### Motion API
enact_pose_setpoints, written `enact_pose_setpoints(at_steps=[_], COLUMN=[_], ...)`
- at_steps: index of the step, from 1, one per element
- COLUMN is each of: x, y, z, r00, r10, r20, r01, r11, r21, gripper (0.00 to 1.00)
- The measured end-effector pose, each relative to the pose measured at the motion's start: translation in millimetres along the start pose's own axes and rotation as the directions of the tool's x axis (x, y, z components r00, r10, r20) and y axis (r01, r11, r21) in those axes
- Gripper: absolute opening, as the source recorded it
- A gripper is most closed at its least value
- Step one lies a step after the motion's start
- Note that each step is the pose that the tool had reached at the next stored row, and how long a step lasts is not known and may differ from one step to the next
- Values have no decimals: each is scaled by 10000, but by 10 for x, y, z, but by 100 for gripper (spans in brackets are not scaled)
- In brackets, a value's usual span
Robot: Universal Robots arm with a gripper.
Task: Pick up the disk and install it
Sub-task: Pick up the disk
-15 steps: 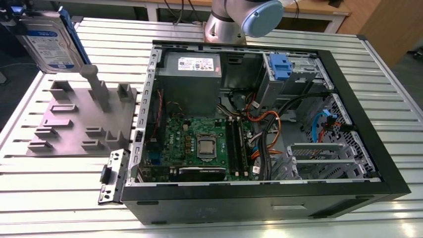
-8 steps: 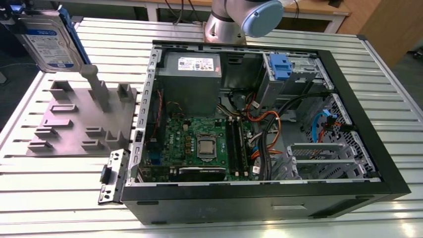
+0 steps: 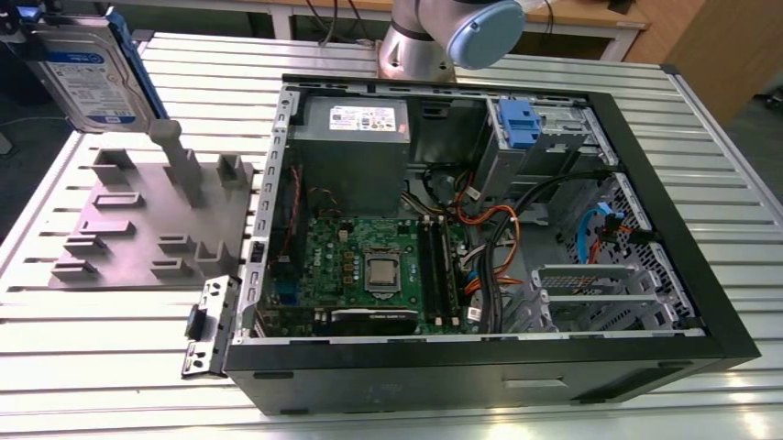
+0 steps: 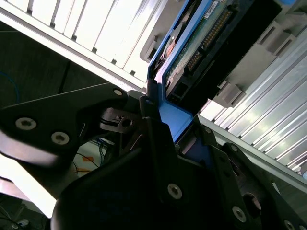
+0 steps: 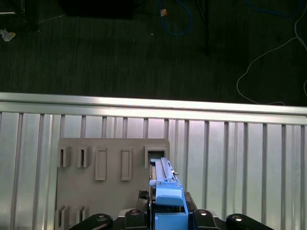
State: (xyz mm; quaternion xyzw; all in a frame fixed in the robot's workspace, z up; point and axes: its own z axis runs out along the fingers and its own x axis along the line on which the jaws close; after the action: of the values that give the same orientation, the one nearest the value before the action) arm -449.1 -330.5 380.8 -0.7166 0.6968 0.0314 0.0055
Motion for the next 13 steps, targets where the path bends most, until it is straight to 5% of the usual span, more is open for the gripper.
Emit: enact_pose_setpoints(at_steps=[13], x=[-1], y=[1], z=[-29], r00=[10000], r10=[0], r20=[-1], r01=[0], r11=[10000], r21=[-1], gripper=[37])
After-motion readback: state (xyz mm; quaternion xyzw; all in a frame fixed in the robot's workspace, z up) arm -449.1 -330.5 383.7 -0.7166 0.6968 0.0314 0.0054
